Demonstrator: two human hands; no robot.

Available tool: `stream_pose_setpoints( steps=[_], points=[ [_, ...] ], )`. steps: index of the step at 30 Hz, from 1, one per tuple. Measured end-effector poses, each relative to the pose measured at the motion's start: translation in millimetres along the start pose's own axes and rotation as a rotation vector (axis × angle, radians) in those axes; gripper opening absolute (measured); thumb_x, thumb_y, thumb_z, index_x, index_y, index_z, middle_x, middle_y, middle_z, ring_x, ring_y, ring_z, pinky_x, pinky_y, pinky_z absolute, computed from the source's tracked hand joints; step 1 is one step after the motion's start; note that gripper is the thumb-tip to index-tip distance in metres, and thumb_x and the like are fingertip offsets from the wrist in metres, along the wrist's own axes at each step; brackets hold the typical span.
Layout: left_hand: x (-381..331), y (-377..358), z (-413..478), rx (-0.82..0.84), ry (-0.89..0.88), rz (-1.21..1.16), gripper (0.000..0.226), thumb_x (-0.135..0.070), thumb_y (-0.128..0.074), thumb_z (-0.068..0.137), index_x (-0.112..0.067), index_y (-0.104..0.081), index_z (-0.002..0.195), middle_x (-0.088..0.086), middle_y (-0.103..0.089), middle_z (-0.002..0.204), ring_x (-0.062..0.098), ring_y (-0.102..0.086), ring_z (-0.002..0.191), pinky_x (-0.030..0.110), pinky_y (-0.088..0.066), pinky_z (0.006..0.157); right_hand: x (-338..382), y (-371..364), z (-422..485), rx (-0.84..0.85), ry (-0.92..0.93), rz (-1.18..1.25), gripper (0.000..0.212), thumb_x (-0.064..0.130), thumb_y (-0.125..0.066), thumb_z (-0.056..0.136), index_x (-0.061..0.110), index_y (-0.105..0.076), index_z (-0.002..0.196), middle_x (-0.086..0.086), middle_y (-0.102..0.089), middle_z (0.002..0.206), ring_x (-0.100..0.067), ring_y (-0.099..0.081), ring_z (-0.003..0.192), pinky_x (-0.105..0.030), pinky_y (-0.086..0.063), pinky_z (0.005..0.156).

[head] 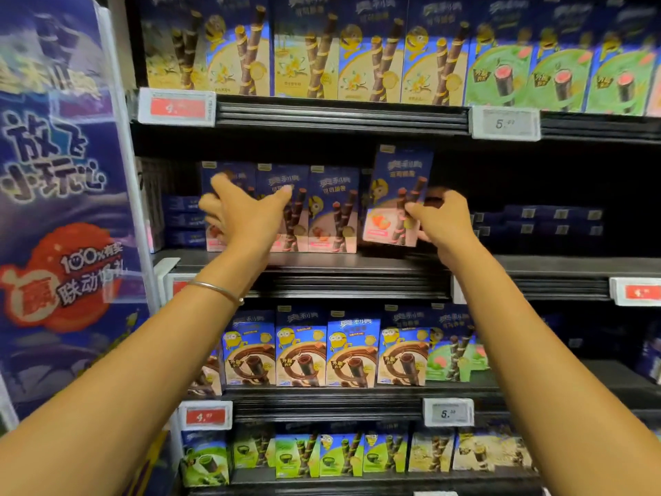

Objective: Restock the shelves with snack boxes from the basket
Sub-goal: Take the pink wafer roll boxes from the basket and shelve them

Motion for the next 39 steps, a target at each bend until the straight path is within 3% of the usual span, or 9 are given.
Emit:
stream_pose_setpoints(
  steps=[3,6,12,15,17,19,26,31,39],
  points=[
    [14,13,13,-0.065,0.073,0.098,0.114,-0.050,-0.091,0.073,-0.011,-0.024,0.157,0.018,-0.014,0.166,0.042,-0.023,0.150,0.058,-0.026,0.121,-19,-2,14,0.019,-0.072,-0.073,0.036,0.007,-0.071,0.083,0.008,-0.066,0.118,-0.012,-0.072,0.114,-0.027,-0.069,0.106,-0.053,-0.056,0.095],
    [27,12,23,-0.017,0.128,0.145,0.128,-0.050,-0.092,0.073,-0.009,-0.011,0.164,0.021,-0.005,0.169,0.044,-0.014,0.155,0.059,-0.021,0.126,-30,-13,20,0.048,-0.082,-0.153,0.039,0.018,-0.077,0.083,0.007,-0.066,0.119,-0.014,-0.071,0.115,-0.029,-0.067,0.108,-0.051,-0.054,0.098],
    [40,8,32,0.034,0.147,0.184,0.131,-0.049,-0.093,0.074,-0.008,-0.007,0.165,0.022,-0.010,0.167,0.044,-0.017,0.154,0.058,-0.023,0.126,-35,-29,26,0.068,-0.102,-0.189,0.040,0.013,-0.071,0.085,0.002,-0.060,0.122,-0.018,-0.067,0.118,-0.033,-0.065,0.109,-0.051,-0.054,0.096],
    [43,8,37,0.046,0.145,0.203,0.127,-0.048,-0.093,0.074,-0.007,-0.013,0.163,0.022,-0.012,0.167,0.044,-0.018,0.154,0.058,-0.025,0.126,-36,-33,29,0.079,-0.137,-0.077,0.025,0.014,-0.072,0.085,0.002,-0.065,0.107,-0.009,-0.070,0.097,-0.020,-0.068,0.087,-0.028,-0.058,0.075],
    [45,7,40,0.054,0.149,0.219,0.125,-0.050,-0.094,0.072,-0.005,-0.018,0.161,0.022,-0.015,0.165,0.044,-0.020,0.153,0.058,-0.027,0.124,-35,-37,28,0.110,-0.169,-0.020,0.010,0.014,-0.072,0.085,0.008,-0.065,0.085,-0.002,-0.067,0.079,-0.011,-0.062,0.071,-0.022,-0.048,0.058],
    [48,5,42,0.068,0.155,0.228,0.124,-0.051,-0.094,0.071,-0.005,-0.020,0.160,0.023,-0.016,0.165,0.044,-0.020,0.153,0.058,-0.028,0.124,-35,-42,28,0.171,-0.183,-0.013,0.012,0.018,-0.072,0.085,0.013,-0.065,0.077,-0.001,-0.067,0.078,-0.012,-0.061,0.074,-0.026,-0.045,0.064],
    [56,2,48,0.058,0.181,0.216,0.122,-0.049,-0.095,0.071,-0.008,-0.022,0.160,0.025,-0.015,0.166,0.046,-0.021,0.153,0.059,-0.027,0.123,-44,-58,38,0.238,-0.208,-0.058,0.015,0.029,-0.074,0.088,0.019,-0.063,0.092,-0.009,-0.069,0.109,-0.028,-0.064,0.108,-0.046,-0.051,0.100],
    [59,-1,51,0.080,0.192,0.242,0.128,-0.050,-0.094,0.072,-0.007,-0.015,0.164,0.026,-0.009,0.170,0.047,-0.016,0.156,0.060,-0.024,0.125,-46,-62,41,0.213,-0.186,-0.051,0.016,0.029,-0.073,0.090,0.023,-0.058,0.090,-0.006,-0.068,0.110,-0.027,-0.063,0.109,-0.046,-0.052,0.100],
    [59,-2,52,0.071,0.182,0.292,0.122,-0.049,-0.094,0.073,-0.008,-0.020,0.161,0.027,-0.012,0.169,0.047,-0.018,0.155,0.059,-0.026,0.123,-49,-67,39,0.232,-0.216,0.020,0.003,0.019,-0.058,0.096,0.017,-0.059,0.093,-0.007,-0.072,0.102,-0.027,-0.067,0.106,-0.049,-0.051,0.104]
  ],
)
Point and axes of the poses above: each hand's wrist, its own z-axis towards the middle knuckle, its own y-axis out of the back of the hand, x = y × z, the point moved 8 cm from there along z, towards the middle knuckle
